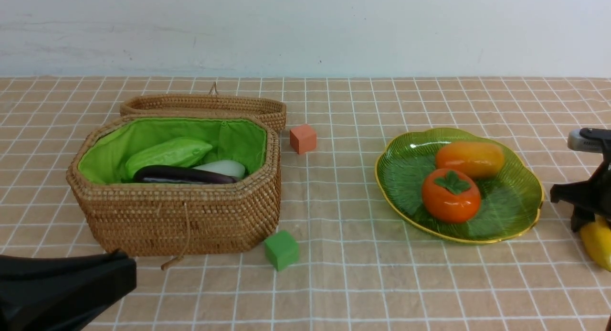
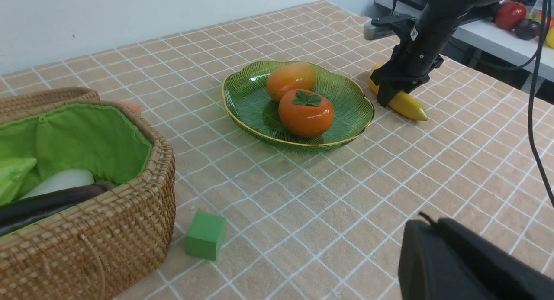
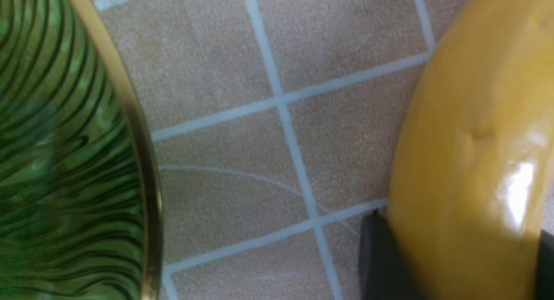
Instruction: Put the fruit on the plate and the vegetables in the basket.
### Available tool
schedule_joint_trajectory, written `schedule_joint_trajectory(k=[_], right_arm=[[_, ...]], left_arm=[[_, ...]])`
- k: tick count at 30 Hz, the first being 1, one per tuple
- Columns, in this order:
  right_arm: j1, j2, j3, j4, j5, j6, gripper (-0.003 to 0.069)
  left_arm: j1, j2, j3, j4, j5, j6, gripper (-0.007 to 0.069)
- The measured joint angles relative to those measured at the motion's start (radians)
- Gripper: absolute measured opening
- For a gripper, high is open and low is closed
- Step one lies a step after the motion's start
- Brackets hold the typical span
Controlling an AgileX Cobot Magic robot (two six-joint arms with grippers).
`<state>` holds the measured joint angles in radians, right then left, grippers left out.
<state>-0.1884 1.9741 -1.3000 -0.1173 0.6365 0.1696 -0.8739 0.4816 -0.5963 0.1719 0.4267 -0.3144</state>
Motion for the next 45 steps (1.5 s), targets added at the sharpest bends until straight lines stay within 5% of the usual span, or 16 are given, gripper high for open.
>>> schedule_joint_trajectory(k=[5,11,23,30,33,40,42,45], right_arm=[[0.022,-0.132,0.008,0.065,0.114,0.011,0.0315],[0.196,-0.292,0.007,0.391,0.065,-0.177,0.0315],[0.17,-0.102,0.009,0.462,-0.079,0.034,0.0318],[0.17,-0.158,0.009,0.488,-0.022,-0.013,0.0554],[0.17,-0.219,0.009,0.489,0.052,-0.063,0.059],[0.17,-0.544,0.053,0.391,0.288,-0.134,0.0365],[0.17,-0.742,0.172,0.349,0.328,-0.131,0.0155],[0.17,-0.953,0.322,0.319,0.348,-0.13,0.0009]], left_arm=[[0.0,0.0,0.0,0.0,0.003,0.0,0.0013],[0.0,0.0,0.0,0.004,0.002,0.0,0.0015],[0.0,0.0,0.0,0.004,0.01,0.0,0.0022],[0.0,0.0,0.0,0.027,0.034,0.0,0.0029],[0.0,0.0,0.0,0.035,0.039,0.0,0.0029],[0.0,-0.024,0.016,0.044,0.011,-0.05,0.0008],[0.0,-0.111,0.096,0.046,-0.05,-0.101,-0.0013],[0.0,-0.226,0.207,0.07,-0.143,-0.117,-0.0013]])
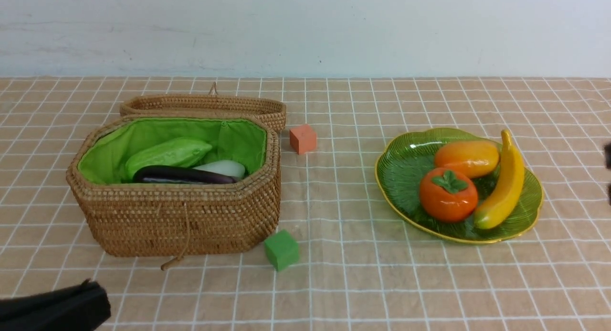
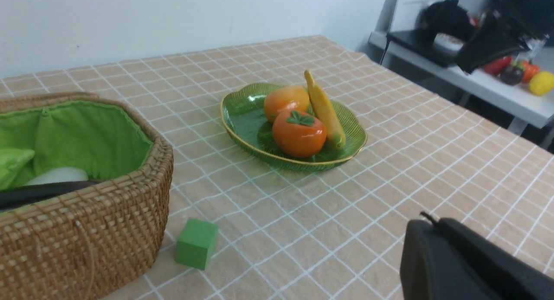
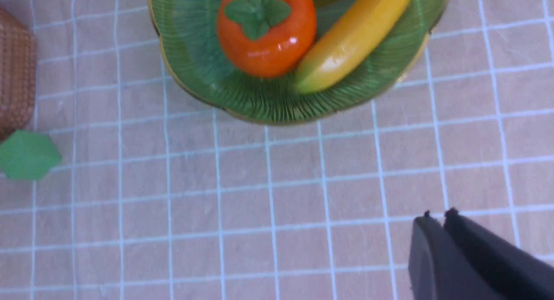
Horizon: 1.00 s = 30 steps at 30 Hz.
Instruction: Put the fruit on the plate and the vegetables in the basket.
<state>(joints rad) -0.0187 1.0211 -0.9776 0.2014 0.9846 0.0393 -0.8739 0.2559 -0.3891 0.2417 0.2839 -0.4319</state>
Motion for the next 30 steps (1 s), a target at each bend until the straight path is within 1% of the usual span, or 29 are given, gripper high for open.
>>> schedule_joint_trajectory(k=[1,2,4,5,8,11,12,13,15,17,18,20,21,22,23,24,30], right_arm=[[0.0,-0.034,0.011,-0.002,0.001,0.0,0.0009],[0.0,-0.137,0.08,-0.011,0.012,0.0,-0.0013],[0.0,-0.355,0.184,-0.027,0.053,0.0,-0.0015],[0.0,-0.389,0.196,-0.029,0.061,0.0,-0.0015],[0.0,-0.618,0.278,-0.04,0.11,0.0,-0.0008],[0.0,-0.787,0.331,-0.042,0.137,0.007,-0.0006],[0.0,-0.797,0.339,-0.042,0.139,0.01,-0.0005],[0.0,-0.86,0.368,-0.042,0.137,0.019,-0.0004],[0.0,-0.887,0.406,-0.042,0.098,0.025,-0.0003],[0.0,-0.891,0.448,-0.028,-0.014,0.031,0.0],[0.0,-0.891,0.448,-0.028,-0.014,0.031,0.0],[0.0,-0.891,0.512,-0.005,-0.188,0.036,0.0006],[0.0,-0.891,0.512,-0.005,-0.188,0.036,0.0006],[0.0,-0.891,0.544,-0.01,-0.256,0.037,0.001],[0.0,-0.891,0.544,-0.01,-0.263,0.037,0.001],[0.0,-0.891,0.577,-0.022,-0.314,0.037,0.0013],[0.0,-0.891,0.618,-0.031,-0.325,0.038,0.0013]], left_arm=[[0.0,0.0,0.007,0.003,-0.007,0.0,-0.0013],[0.0,-0.046,0.054,0.025,-0.054,-0.003,-0.0013],[0.0,-0.108,0.116,0.056,-0.123,-0.006,-0.0013],[0.0,-0.118,0.126,0.059,-0.134,-0.006,-0.0013],[0.0,-0.141,0.16,0.069,-0.157,-0.006,-0.0013],[0.0,-0.142,0.184,0.069,-0.157,-0.006,-0.0013],[0.0,-0.142,0.186,0.069,-0.157,-0.006,-0.0013],[0.0,-0.142,0.199,0.07,-0.151,-0.006,-0.0013],[0.0,-0.142,0.211,0.071,-0.141,-0.006,-0.0013],[0.0,-0.142,0.217,0.072,-0.124,-0.006,-0.0013],[0.0,-0.142,0.218,0.071,-0.122,-0.006,-0.0013],[0.0,-0.142,0.22,0.071,-0.088,-0.006,-0.0013],[0.0,-0.142,0.22,0.071,-0.088,-0.006,-0.0013],[0.0,-0.142,0.22,0.071,-0.066,-0.006,-0.0013],[0.0,-0.142,0.22,0.071,-0.064,-0.006,-0.0013],[0.0,-0.142,0.22,0.071,-0.046,-0.006,-0.0013],[0.0,-0.142,0.22,0.071,-0.007,-0.006,-0.0013]])
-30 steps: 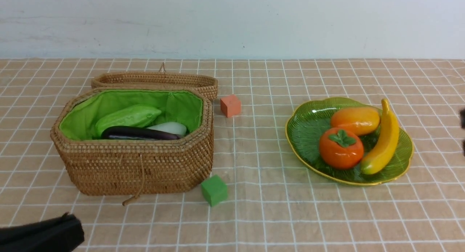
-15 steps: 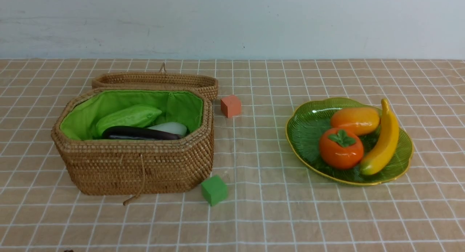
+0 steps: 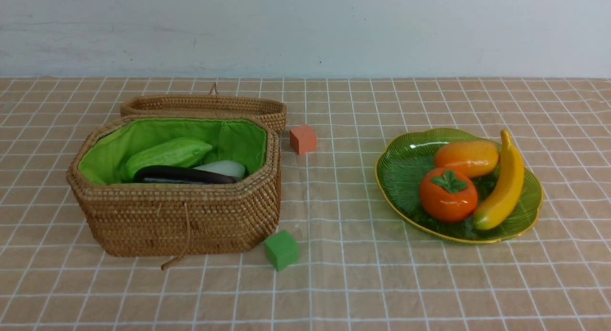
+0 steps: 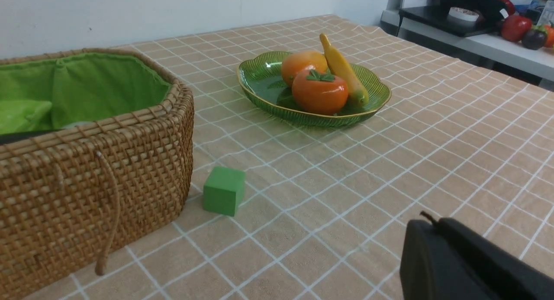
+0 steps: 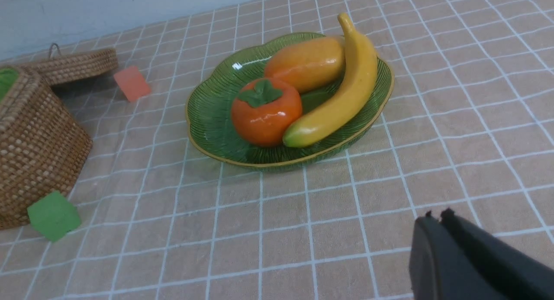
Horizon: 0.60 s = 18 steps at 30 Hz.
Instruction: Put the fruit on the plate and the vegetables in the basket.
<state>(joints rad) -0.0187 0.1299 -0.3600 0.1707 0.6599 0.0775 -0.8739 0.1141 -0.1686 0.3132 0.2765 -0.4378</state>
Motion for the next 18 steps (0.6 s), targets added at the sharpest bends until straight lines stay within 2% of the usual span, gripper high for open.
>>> schedule_joint_trajectory(k=[5,9,12,18], right_arm=[[0.0,0.0,0.056,0.001,-0.082,-0.045,-0.0018],[0.0,-0.057,0.252,0.001,-0.233,-0.133,-0.0018],[0.0,-0.12,0.358,0.001,-0.308,-0.147,-0.0018],[0.0,-0.141,0.38,-0.002,-0.283,-0.15,-0.0018]], left_arm=[[0.0,0.0,0.0,0.0,0.012,0.0,-0.0013],[0.0,0.0,0.0,0.0,0.016,-0.001,-0.0013],[0.0,0.0,0.0,0.0,0.019,-0.001,-0.0013],[0.0,0.0,0.0,0.001,0.019,-0.001,-0.0013]])
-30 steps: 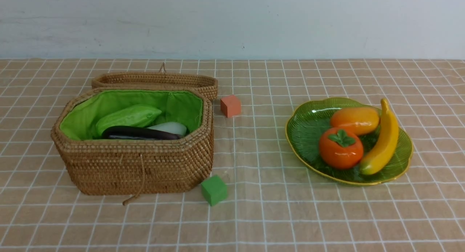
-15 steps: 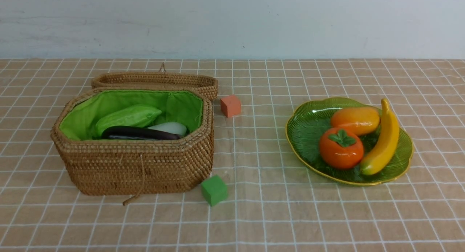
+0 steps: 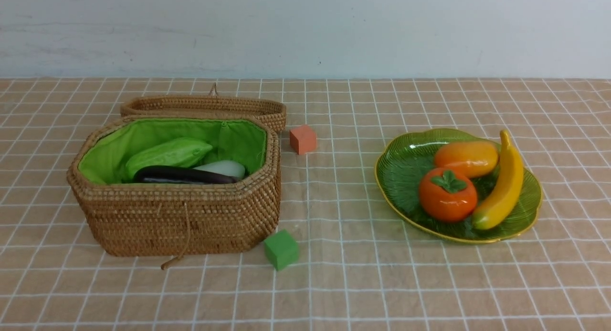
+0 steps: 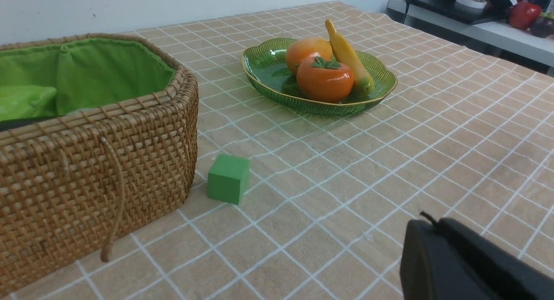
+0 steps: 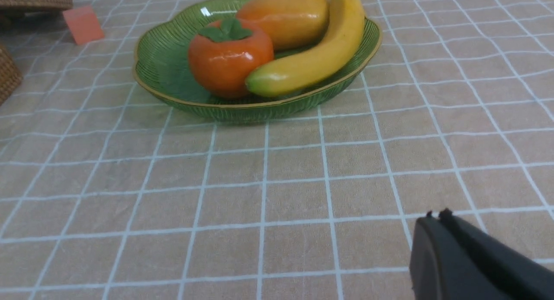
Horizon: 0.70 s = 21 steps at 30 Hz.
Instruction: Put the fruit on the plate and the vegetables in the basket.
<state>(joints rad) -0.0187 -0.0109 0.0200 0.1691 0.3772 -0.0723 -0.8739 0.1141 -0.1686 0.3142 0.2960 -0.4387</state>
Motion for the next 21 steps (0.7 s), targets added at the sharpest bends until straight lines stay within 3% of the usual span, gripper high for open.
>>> schedule_joint_trajectory(k=[21], right_arm=[[0.0,0.0,-0.003,0.051,0.021,0.0,-0.0007]], left_arm=[[0.0,0.0,0.001,0.015,0.003,0.0,-0.0009]])
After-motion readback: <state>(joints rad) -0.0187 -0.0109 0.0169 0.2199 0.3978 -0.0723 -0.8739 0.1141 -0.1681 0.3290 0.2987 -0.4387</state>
